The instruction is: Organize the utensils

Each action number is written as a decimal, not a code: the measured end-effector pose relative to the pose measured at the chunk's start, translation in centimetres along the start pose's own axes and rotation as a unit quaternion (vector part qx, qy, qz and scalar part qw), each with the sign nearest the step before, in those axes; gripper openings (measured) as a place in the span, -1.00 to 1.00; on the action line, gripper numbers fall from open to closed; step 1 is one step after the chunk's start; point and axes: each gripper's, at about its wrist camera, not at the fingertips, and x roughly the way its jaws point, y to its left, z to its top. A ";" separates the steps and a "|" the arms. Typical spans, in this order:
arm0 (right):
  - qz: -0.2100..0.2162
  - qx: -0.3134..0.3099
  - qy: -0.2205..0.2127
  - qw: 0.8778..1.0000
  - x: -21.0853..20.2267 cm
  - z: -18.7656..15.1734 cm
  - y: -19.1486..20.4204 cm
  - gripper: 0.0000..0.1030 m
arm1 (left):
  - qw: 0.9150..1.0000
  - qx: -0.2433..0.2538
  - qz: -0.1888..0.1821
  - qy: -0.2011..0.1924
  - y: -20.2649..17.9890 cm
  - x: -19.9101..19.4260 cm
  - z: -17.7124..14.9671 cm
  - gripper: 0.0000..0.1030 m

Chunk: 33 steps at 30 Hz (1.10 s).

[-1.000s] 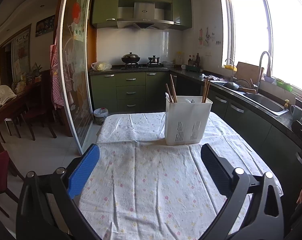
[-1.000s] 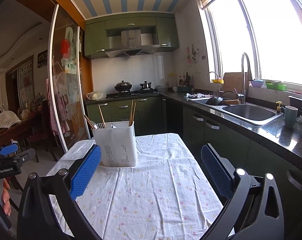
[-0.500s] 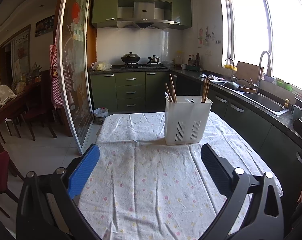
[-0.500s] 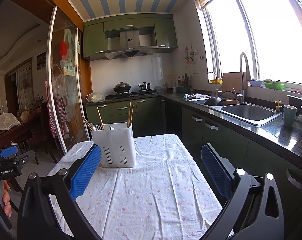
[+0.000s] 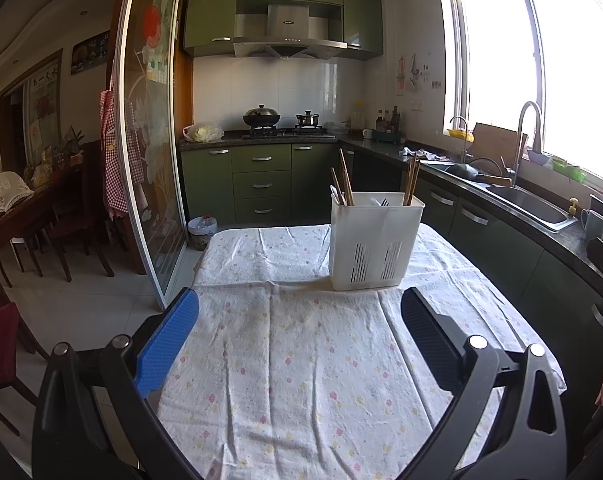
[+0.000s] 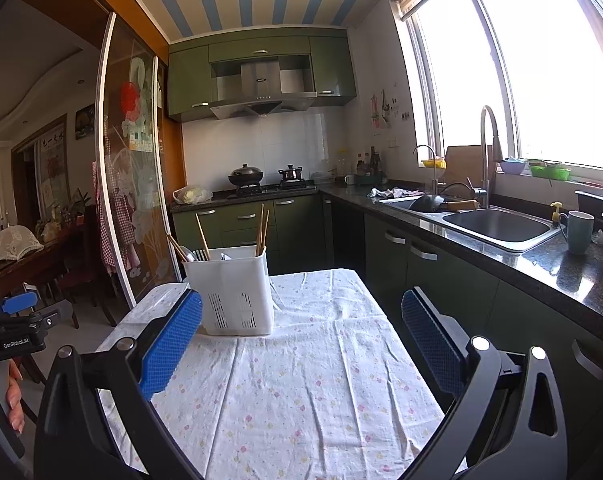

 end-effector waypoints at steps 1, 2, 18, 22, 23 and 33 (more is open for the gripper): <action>0.000 0.000 0.000 1.000 0.0 0.0 0.0 0.91 | 1.000 0.000 0.000 0.000 0.0 0.0 0.0 0.87; 0.000 0.000 0.000 1.000 0.0 0.0 0.0 0.91 | 1.000 -0.001 -0.001 0.000 0.0 0.0 0.0 0.87; 0.000 0.001 0.001 1.000 -0.1 -0.1 0.1 0.91 | 1.000 0.001 0.011 0.000 0.0 -0.2 0.3 0.87; -0.002 -0.001 0.001 1.000 0.0 -0.2 0.2 0.91 | 1.000 -0.001 0.020 -0.004 0.1 -0.3 0.4 0.87; -0.002 0.000 0.001 1.000 0.0 -0.2 0.2 0.91 | 1.000 -0.002 0.024 -0.006 0.2 -0.3 0.5 0.87; -0.003 -0.002 0.004 1.000 0.2 -0.6 0.2 0.91 | 0.999 0.011 0.037 0.017 0.3 0.4 0.8 0.87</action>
